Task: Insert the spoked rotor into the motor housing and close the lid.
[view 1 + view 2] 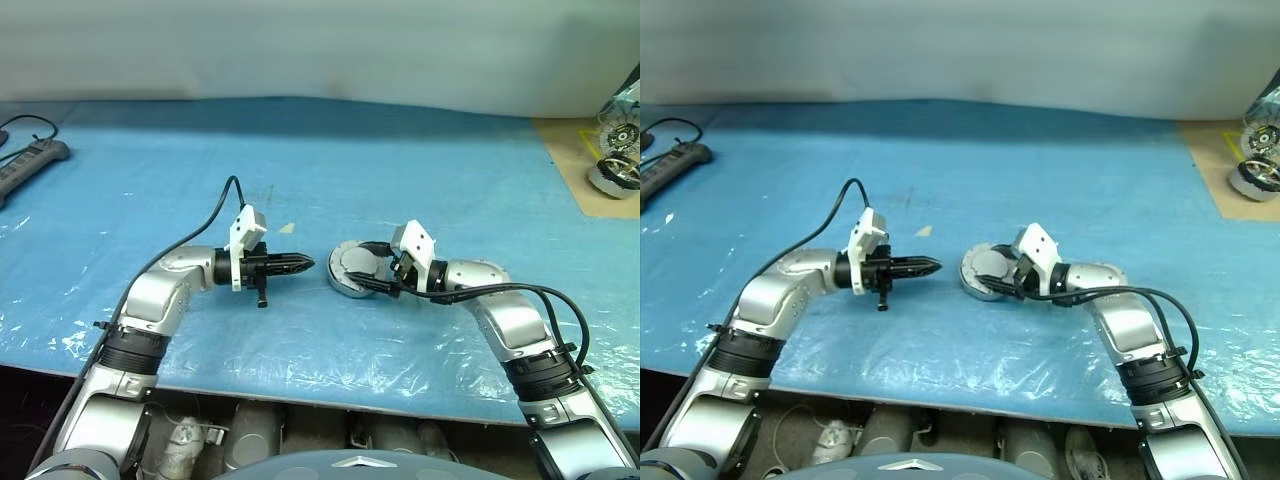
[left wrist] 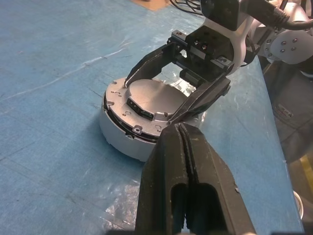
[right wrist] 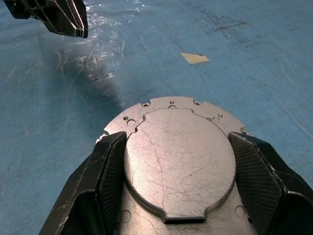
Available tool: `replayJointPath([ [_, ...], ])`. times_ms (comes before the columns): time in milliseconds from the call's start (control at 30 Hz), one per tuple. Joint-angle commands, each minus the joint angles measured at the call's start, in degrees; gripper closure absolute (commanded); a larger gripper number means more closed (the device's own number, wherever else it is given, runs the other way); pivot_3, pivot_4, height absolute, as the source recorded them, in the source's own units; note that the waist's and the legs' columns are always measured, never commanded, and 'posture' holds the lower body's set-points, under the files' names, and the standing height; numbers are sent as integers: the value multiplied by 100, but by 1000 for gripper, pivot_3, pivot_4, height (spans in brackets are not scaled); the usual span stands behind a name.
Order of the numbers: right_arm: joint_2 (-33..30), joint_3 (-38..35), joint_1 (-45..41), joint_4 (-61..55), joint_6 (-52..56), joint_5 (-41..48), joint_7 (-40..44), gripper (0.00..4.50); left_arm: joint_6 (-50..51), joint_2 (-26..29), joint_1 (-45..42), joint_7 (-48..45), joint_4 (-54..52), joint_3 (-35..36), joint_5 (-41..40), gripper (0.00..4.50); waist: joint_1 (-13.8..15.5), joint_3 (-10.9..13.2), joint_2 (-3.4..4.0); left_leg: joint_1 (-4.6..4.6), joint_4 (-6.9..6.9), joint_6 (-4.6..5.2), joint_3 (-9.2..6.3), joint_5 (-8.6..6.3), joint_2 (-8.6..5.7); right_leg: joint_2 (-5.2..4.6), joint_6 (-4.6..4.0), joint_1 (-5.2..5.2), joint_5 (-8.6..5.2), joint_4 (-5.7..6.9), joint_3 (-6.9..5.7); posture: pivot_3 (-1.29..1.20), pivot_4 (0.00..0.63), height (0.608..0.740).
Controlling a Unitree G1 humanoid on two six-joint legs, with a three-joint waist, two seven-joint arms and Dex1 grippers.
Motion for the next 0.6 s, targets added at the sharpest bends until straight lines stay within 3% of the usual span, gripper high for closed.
replayJointPath([
  [33,16,91,-9,17,154,-82,-64,1536,-207,7,5,-96,13,3,-4,4500,-2,0,0,1,0,0,0,0,0,0,0,1,0,0,0,0,150,740],
  [367,357,371,-116,390,204,-379,-372,1536,-523,-16,121,-174,158,-43,98,4500,-147,-1,-2,23,-2,-13,0,-2,0,0,0,15,0,4,2,0,150,740],
  [600,550,584,-72,642,223,-590,-515,1536,-552,-5,167,-157,155,-29,99,4500,-155,-7,-18,146,-94,-63,10,16,0,4,-2,97,-1,-31,9,0,150,740],
])
